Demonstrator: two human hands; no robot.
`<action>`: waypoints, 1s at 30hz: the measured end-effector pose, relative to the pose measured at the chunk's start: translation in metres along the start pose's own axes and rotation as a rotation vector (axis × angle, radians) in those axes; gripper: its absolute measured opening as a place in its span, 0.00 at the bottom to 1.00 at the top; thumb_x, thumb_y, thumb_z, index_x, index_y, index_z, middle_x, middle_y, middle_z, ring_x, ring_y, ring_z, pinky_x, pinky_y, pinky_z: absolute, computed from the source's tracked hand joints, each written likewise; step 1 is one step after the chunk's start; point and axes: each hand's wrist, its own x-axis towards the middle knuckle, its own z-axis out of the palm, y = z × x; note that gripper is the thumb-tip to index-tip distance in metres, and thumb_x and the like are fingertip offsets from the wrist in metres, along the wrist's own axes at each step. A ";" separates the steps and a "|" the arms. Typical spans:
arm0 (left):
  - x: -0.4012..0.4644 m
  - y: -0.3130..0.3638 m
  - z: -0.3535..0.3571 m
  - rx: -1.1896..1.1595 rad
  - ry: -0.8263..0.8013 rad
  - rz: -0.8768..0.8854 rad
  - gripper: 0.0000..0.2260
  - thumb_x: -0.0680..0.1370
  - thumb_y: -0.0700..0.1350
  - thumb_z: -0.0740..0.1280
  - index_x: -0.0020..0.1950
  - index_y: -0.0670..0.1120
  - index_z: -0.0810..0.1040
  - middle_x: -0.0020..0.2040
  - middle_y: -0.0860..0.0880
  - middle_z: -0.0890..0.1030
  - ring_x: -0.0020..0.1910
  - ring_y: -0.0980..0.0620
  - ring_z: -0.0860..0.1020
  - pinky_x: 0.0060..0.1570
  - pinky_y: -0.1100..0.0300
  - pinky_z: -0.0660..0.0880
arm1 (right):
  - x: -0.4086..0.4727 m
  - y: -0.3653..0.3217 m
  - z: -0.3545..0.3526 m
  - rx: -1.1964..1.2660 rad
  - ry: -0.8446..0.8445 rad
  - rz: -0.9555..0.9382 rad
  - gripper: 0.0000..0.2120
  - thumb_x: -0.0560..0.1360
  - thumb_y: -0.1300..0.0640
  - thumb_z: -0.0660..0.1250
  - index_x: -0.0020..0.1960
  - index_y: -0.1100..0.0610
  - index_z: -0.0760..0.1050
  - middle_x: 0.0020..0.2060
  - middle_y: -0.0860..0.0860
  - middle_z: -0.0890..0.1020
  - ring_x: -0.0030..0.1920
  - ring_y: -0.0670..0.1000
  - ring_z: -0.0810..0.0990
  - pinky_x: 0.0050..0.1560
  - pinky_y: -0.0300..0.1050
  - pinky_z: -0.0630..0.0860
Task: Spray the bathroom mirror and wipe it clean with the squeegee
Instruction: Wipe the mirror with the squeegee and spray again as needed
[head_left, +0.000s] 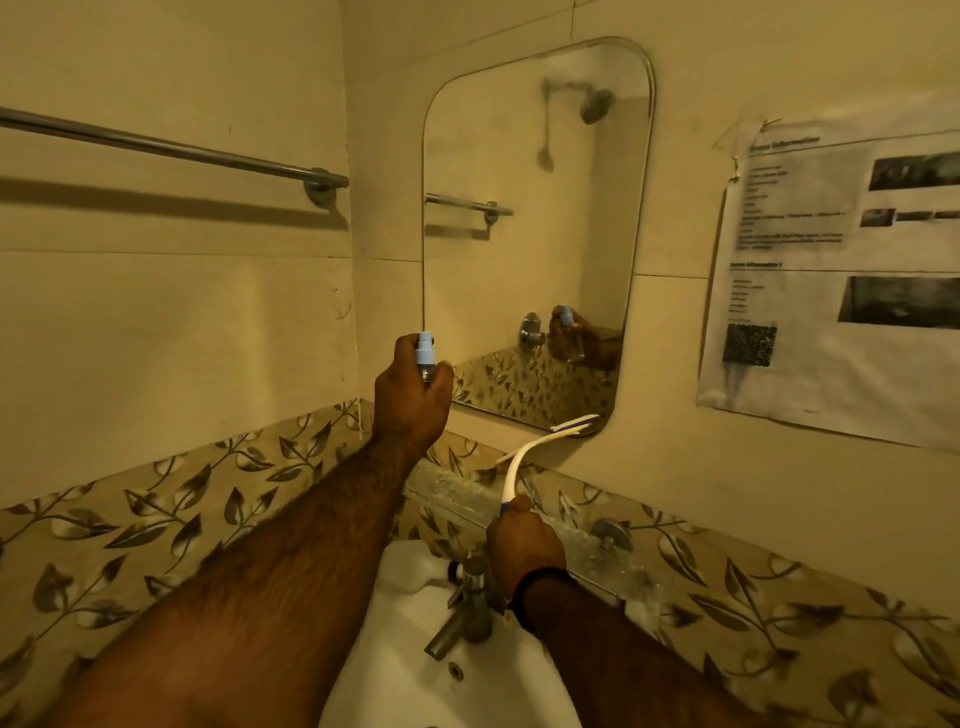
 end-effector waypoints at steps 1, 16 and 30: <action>-0.001 0.002 0.002 -0.008 -0.005 0.007 0.17 0.78 0.46 0.66 0.66 0.47 0.70 0.47 0.41 0.81 0.40 0.39 0.81 0.42 0.46 0.81 | -0.001 0.001 -0.002 -0.005 0.004 0.000 0.10 0.80 0.53 0.52 0.56 0.54 0.67 0.39 0.48 0.75 0.36 0.50 0.74 0.36 0.43 0.71; 0.029 0.010 -0.002 -0.039 -0.002 0.072 0.17 0.79 0.46 0.66 0.67 0.48 0.70 0.48 0.42 0.81 0.38 0.44 0.80 0.37 0.53 0.79 | 0.024 -0.037 -0.032 0.084 0.173 -0.259 0.18 0.78 0.40 0.54 0.58 0.52 0.62 0.32 0.44 0.71 0.29 0.46 0.70 0.25 0.40 0.63; 0.117 -0.010 -0.012 -0.013 0.085 0.139 0.16 0.78 0.48 0.65 0.65 0.50 0.70 0.44 0.46 0.81 0.37 0.46 0.81 0.39 0.49 0.81 | 0.141 -0.216 -0.138 0.123 0.443 -0.558 0.21 0.79 0.39 0.52 0.59 0.57 0.60 0.37 0.54 0.77 0.33 0.57 0.75 0.32 0.47 0.67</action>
